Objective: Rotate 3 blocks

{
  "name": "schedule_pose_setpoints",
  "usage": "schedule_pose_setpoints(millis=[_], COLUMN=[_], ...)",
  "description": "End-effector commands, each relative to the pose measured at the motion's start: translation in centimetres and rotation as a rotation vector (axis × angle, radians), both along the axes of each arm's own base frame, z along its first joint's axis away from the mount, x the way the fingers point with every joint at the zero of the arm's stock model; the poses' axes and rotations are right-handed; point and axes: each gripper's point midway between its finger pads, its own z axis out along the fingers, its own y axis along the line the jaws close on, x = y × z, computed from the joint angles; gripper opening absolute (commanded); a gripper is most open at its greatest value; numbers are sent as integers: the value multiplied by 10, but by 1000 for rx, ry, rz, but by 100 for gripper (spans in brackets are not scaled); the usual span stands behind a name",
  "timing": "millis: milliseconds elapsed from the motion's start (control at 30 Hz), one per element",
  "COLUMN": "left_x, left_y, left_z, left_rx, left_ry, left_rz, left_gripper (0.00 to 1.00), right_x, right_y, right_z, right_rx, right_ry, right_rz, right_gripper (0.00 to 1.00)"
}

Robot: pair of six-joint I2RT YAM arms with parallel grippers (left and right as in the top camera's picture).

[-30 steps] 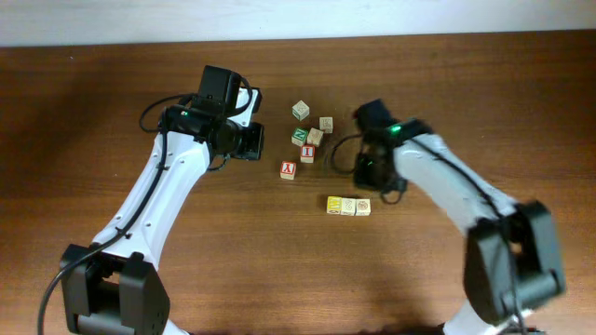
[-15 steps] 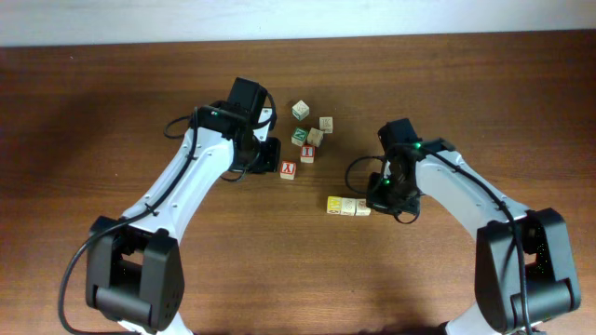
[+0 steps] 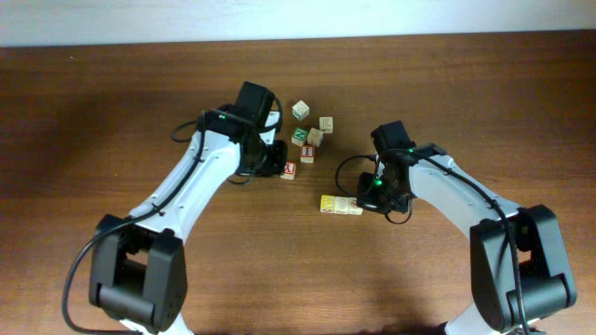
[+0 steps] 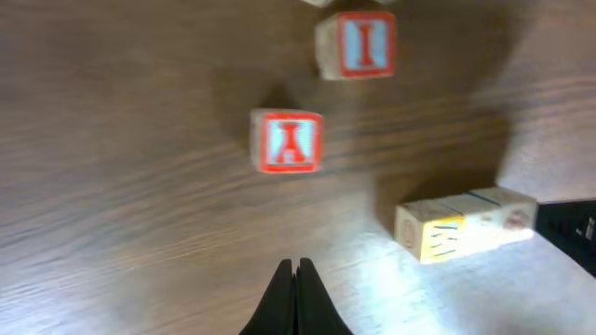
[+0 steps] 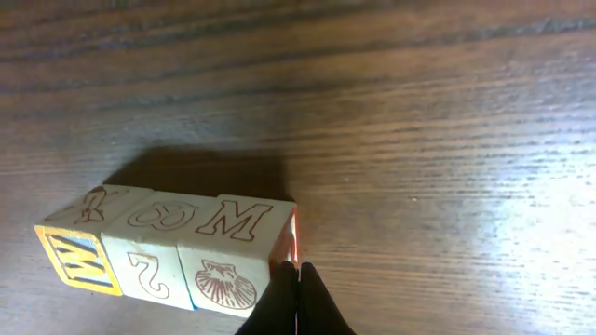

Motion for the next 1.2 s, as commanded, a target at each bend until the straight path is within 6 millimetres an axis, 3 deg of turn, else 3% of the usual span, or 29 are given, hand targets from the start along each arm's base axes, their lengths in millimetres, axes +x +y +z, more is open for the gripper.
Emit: schedule_pose_setpoints(millis=[0, 200, 533, 733, 1167], left_x=[-20, -38, -47, -48, -55], left_y=[-33, -46, -60, -78, -75], left_z=[-30, -55, -76, -74, -80], left_rx=[-152, -226, -351, -375, -336], left_ry=[113, 236, 216, 182, 243], left_rz=[-88, -101, -137, -185, -100], left_gripper=[0, 0, 0, 0, 0], right_x=[-2, -2, 0, 0, 0], right_y=[3, 4, 4, 4, 4], right_z=[-5, -7, -7, -7, -7], right_rx=[8, 13, 15, 15, 15], right_ry=[1, -5, -12, -12, -12], right_rz=[11, 11, 12, 12, 12], right_gripper=[4, 4, 4, 4, 4])
